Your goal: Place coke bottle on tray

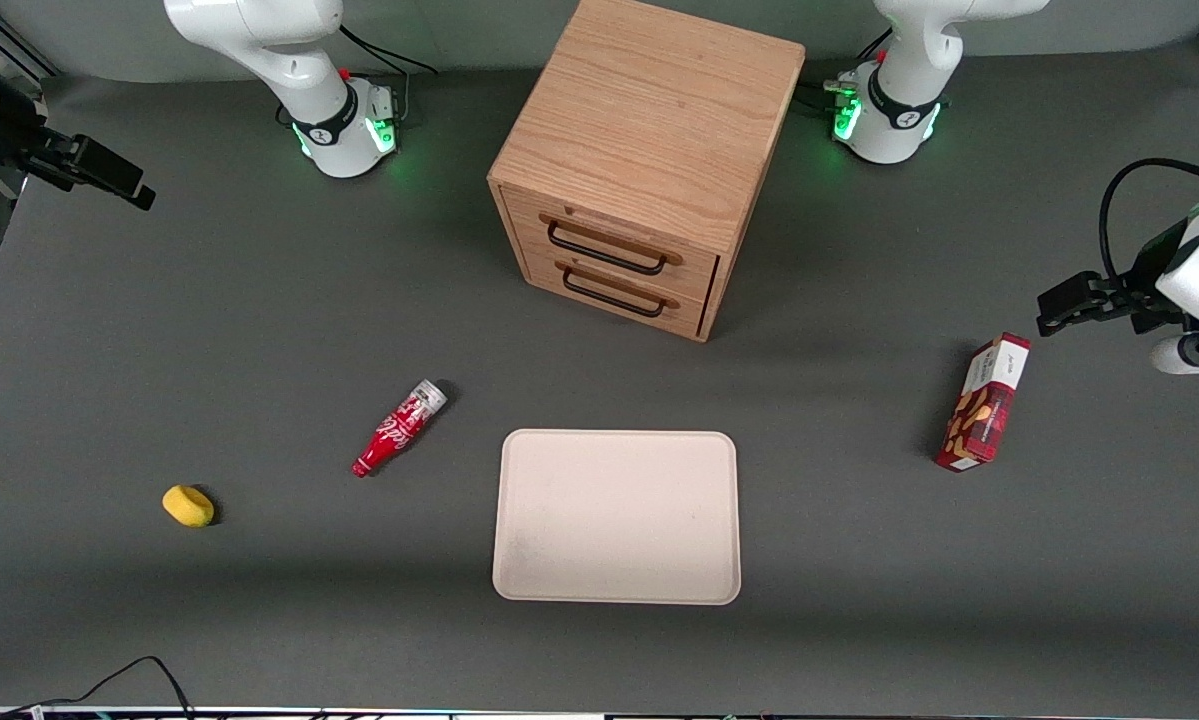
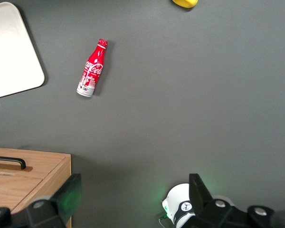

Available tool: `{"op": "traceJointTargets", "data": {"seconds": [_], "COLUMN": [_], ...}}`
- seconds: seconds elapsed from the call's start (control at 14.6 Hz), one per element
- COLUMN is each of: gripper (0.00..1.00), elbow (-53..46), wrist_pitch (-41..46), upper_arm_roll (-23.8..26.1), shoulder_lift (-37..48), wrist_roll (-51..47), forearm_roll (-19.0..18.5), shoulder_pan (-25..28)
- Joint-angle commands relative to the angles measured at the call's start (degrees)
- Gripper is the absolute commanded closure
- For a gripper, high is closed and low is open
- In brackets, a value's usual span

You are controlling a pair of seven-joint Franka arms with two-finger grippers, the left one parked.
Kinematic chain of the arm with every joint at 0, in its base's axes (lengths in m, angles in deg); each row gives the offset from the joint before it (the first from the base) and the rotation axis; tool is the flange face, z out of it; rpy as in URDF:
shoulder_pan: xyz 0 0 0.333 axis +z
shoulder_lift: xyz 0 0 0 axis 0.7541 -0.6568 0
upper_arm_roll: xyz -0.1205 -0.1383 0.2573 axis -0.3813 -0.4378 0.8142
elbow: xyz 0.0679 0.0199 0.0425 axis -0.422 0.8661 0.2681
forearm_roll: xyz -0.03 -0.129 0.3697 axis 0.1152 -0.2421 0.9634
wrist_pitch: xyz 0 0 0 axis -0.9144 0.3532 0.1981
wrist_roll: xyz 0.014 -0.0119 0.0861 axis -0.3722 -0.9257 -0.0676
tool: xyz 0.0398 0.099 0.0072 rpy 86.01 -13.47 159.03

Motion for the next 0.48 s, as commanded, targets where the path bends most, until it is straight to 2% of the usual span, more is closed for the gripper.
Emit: {"op": "traceJointTargets", "data": {"seconds": [0.0,0.41], "gripper": [0.00,0.00], "elbow": [-1.9,-1.2], "wrist_pitch": [0.6,1.9], "upper_arm_roll": [-0.8,-0.6], "shoulder_lift": [-0.9,0.1], "wrist_roll": [1.0,2.7], "forearm_roll": [1.1,0.7], "shoulder_pan": [0.4,0.5]}}
